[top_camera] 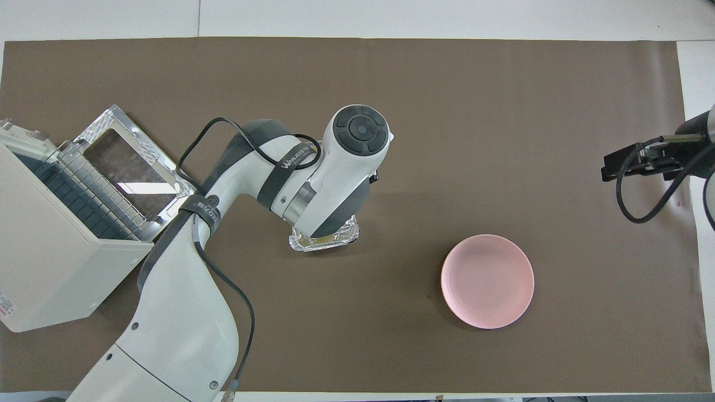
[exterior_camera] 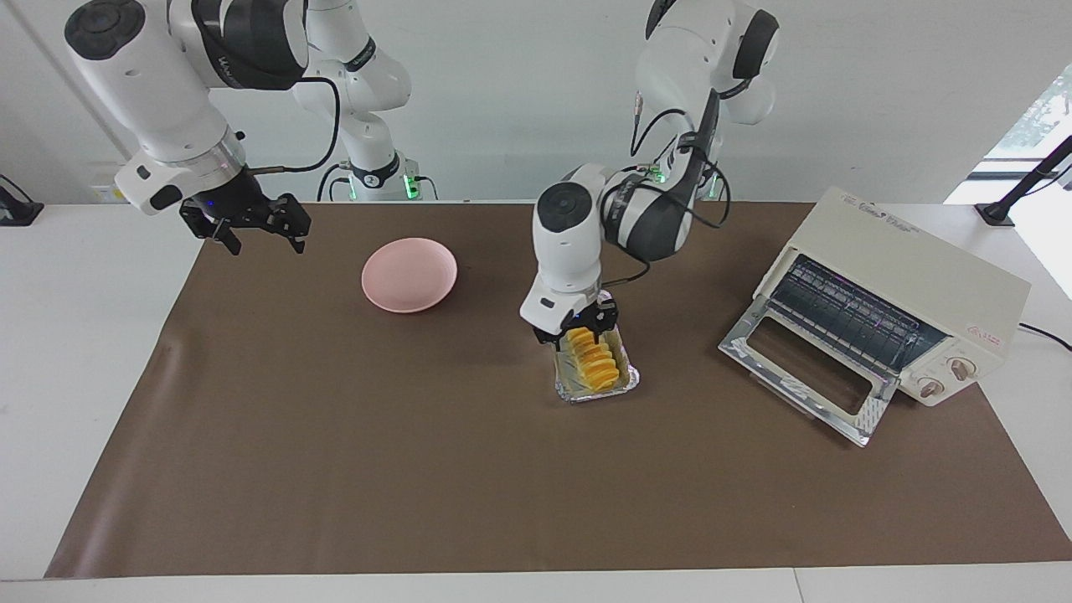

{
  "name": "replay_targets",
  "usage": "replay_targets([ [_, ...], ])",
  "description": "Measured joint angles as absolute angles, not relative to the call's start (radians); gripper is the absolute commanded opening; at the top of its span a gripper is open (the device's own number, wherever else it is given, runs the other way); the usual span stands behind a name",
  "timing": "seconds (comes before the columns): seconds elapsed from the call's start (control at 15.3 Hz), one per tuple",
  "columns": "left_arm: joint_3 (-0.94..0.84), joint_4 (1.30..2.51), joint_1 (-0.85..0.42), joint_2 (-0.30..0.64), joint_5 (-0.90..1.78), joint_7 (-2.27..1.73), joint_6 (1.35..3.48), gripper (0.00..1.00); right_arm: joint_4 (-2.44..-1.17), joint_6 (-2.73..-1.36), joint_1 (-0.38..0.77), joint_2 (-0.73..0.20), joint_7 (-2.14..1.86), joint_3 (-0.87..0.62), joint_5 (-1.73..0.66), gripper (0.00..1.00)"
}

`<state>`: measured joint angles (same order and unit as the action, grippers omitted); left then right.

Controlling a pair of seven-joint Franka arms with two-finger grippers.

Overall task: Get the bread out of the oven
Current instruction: 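Set the foil tray on the table and withdraw the left gripper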

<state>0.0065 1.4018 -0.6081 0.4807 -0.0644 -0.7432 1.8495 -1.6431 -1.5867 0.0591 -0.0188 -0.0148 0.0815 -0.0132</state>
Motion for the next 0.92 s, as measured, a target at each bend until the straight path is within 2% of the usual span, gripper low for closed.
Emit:
replay_targets([
  [0.26, 0.01, 1.397, -0.427, 0.311, -0.029, -0.667, 1.709, 1.0, -1.643, -1.587, 0.059, -0.019, -0.015, 0.081, -0.013, 1.0],
  [0.52, 0.011, 1.399, -0.274, 0.192, -0.024, -0.481, 1.568, 1.0, -1.643, -1.587, 0.059, -0.019, -0.015, 0.081, -0.013, 1.0],
  [0.92, 0.011, 1.411, -0.183, 0.086, -0.021, -0.268, 1.376, 1.0, -1.643, -1.587, 0.059, -0.019, -0.015, 0.081, -0.013, 1.0],
])
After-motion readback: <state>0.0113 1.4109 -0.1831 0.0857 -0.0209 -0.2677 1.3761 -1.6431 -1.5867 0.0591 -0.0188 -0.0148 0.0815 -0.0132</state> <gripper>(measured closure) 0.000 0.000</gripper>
